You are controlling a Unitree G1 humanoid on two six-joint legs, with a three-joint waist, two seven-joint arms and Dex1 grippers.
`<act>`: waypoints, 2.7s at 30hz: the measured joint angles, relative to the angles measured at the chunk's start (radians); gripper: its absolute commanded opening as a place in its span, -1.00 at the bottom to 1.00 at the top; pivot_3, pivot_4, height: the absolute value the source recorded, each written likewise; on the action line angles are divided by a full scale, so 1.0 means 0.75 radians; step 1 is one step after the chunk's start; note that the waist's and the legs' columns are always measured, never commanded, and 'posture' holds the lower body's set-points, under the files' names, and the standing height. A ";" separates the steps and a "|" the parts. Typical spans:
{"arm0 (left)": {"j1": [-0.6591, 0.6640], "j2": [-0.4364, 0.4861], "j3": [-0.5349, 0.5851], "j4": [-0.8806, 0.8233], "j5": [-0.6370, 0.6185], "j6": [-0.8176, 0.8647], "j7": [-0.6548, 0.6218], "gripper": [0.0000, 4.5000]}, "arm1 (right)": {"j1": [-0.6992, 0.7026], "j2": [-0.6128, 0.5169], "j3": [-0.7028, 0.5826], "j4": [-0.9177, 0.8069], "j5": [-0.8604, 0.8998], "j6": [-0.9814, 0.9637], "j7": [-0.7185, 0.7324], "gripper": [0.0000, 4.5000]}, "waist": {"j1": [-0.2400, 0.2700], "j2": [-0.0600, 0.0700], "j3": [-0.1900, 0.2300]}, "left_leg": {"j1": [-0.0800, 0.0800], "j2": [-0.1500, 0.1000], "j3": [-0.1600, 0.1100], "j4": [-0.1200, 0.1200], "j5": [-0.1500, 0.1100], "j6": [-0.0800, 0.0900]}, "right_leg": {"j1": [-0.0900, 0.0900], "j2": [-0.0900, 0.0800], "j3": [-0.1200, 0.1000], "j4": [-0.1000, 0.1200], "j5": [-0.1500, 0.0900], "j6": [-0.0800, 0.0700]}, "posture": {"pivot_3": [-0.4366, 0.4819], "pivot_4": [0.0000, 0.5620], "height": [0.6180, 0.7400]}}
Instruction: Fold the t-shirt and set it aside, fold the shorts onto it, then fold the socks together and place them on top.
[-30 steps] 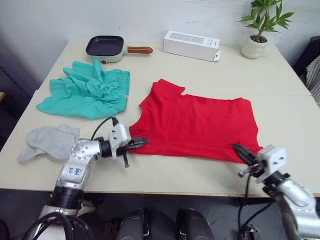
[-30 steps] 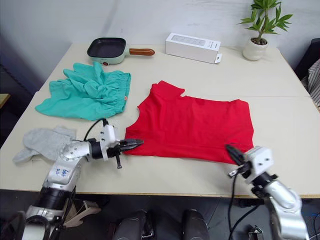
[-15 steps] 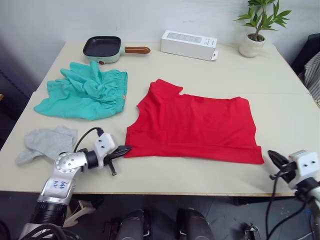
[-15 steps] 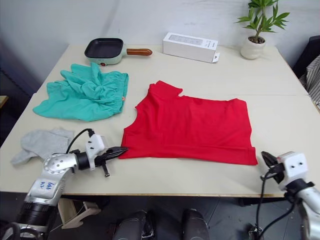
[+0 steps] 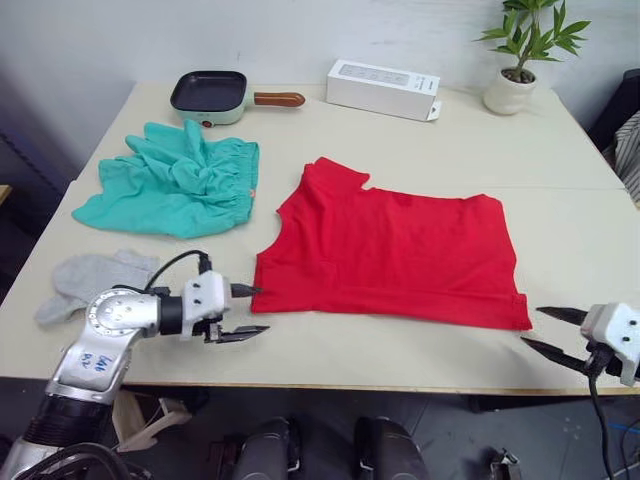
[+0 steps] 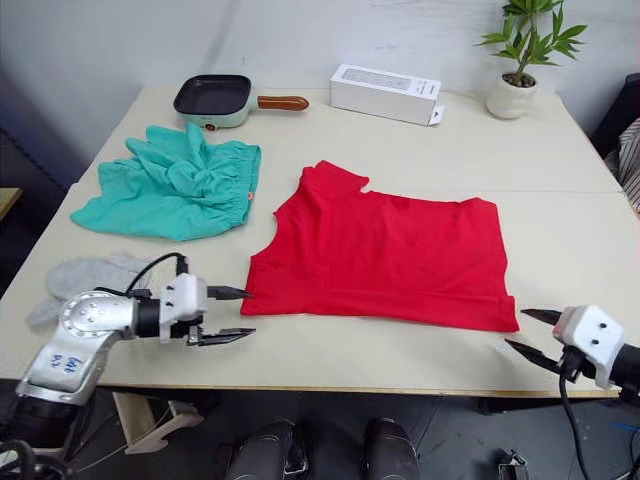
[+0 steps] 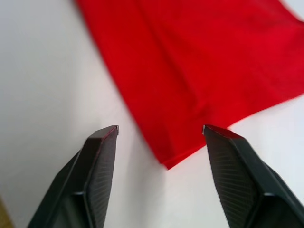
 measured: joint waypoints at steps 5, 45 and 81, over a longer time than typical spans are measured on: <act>-0.109 -0.041 -0.067 0.135 0.123 -0.077 0.061 0.37 | -0.147 -0.003 0.124 0.105 -0.121 -0.052 -0.022 0.23 | -0.002 0.000 0.000 | 0.000 0.000 0.000 0.001 0.001 0.000 | 0.000 -0.001 -0.001 0.002 0.000 0.000 | -0.05 -0.47 1.00; 0.587 0.236 0.148 -0.539 -0.057 0.304 0.038 -0.99 | 0.323 -0.133 0.051 -0.207 0.118 0.215 0.271 -1.00 | -0.003 0.011 -0.006 | 0.018 0.006 -0.001 -0.005 -0.020 0.002 | 0.018 0.001 0.000 -0.015 -0.008 -0.006 | -0.05 -0.47 1.00; -1.063 -0.279 -0.086 1.147 -0.004 0.510 0.187 1.00 | -1.574 0.127 0.583 1.264 -0.251 0.454 0.102 0.99 | -0.016 -0.002 0.010 | -0.003 0.004 0.018 0.005 0.003 0.005 | -0.009 0.018 -0.001 0.006 0.004 0.005 | -0.05 -0.47 1.00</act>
